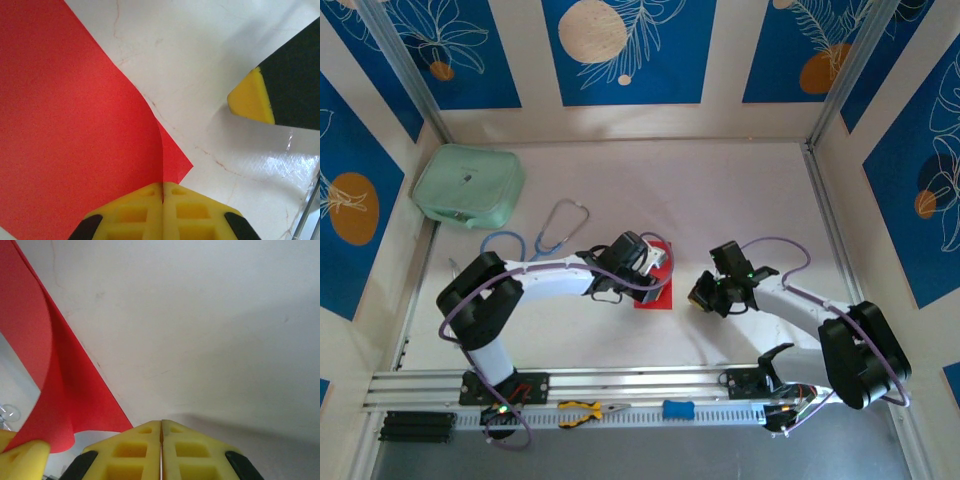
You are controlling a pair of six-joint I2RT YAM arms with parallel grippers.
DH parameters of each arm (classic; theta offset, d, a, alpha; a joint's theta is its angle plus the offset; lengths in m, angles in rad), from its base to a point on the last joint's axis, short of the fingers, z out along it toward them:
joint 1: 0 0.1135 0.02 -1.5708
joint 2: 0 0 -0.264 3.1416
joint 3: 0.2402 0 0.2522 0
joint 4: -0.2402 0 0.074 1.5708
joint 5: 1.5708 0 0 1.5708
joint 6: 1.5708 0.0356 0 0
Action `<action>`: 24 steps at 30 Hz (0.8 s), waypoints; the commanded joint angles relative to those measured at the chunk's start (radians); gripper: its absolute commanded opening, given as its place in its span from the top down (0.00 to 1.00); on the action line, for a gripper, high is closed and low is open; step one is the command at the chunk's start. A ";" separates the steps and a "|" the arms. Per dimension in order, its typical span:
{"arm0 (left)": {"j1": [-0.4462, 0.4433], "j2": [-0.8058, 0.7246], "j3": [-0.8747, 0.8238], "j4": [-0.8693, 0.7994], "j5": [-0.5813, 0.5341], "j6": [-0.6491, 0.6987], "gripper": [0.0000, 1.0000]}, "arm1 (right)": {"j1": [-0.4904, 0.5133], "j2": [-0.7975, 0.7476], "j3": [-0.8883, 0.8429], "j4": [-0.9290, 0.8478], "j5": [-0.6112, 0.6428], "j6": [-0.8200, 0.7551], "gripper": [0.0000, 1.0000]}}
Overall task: Fold a paper plane with a square sheet of paper (pick it up from the middle)
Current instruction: Fold the triangle a second time at the center of the table.
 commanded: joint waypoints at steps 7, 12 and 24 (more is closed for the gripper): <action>0.015 -0.006 0.018 0.007 0.009 0.024 1.00 | 0.008 -0.116 -0.103 0.167 -0.042 -0.051 0.93; 0.015 -0.006 0.008 0.028 0.013 0.007 1.00 | 0.009 -0.145 -0.120 0.212 -0.073 -0.069 0.98; 0.015 0.001 0.017 0.051 0.044 -0.041 1.00 | 0.063 0.027 -0.083 0.388 -0.125 -0.037 1.00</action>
